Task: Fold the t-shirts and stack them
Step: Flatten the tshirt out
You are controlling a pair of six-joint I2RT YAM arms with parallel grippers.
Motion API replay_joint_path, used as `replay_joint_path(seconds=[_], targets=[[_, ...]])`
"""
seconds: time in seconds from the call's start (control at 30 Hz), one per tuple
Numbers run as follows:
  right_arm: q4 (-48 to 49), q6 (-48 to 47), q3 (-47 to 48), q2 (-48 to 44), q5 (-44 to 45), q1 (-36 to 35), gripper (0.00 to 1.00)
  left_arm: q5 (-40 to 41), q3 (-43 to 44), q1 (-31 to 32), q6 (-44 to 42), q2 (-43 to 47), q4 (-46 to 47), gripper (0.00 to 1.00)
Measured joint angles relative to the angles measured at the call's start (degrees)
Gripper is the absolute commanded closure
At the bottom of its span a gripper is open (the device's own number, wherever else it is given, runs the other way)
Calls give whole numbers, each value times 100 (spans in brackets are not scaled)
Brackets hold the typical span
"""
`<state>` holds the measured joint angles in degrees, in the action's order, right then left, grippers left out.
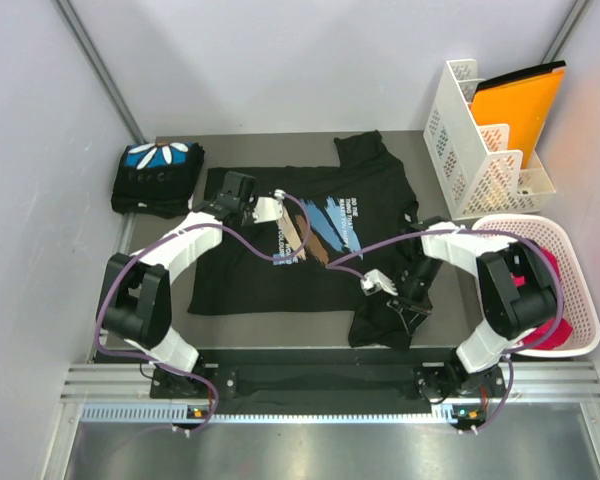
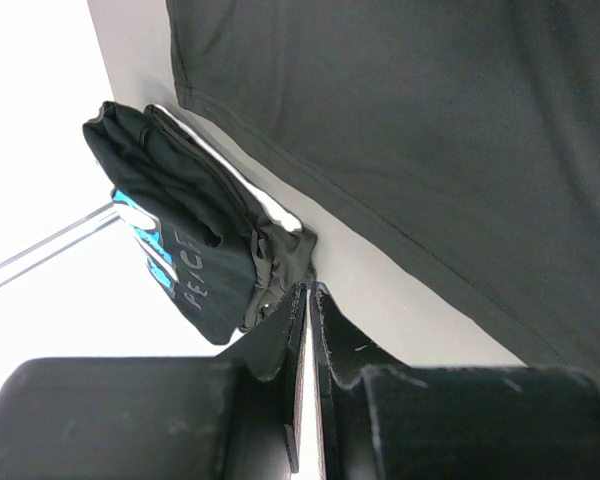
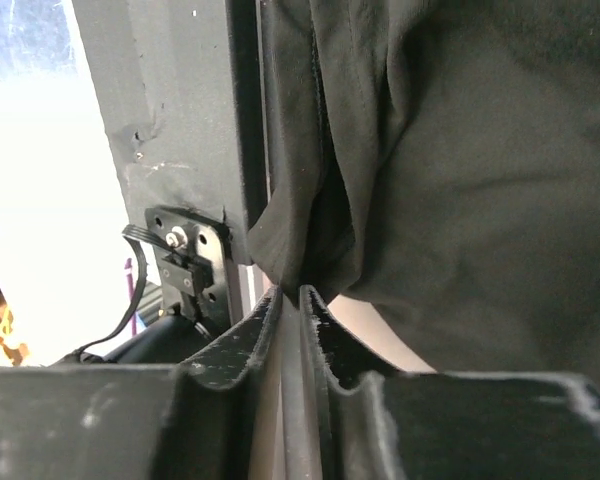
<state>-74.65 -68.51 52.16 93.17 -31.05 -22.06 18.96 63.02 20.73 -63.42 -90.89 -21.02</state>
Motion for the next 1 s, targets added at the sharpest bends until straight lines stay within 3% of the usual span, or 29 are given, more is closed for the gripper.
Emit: replay_joint_path(seconds=[0.43,0.83,0.9,1.0], targets=[[323,422,-15,-459,190,-745,100,-7,0,0,-120,-2,37,90],[345,811,686,-1174,424,-1860,100,-72,-2,0,-155,-90,35,90],[350,844,686,-1174,444,-2022,97,-74,-2,0,-173,-101,39,90],[372,909,686,-1174,470,-2238,78,-81,-2,-7,-197,-146,37,90]])
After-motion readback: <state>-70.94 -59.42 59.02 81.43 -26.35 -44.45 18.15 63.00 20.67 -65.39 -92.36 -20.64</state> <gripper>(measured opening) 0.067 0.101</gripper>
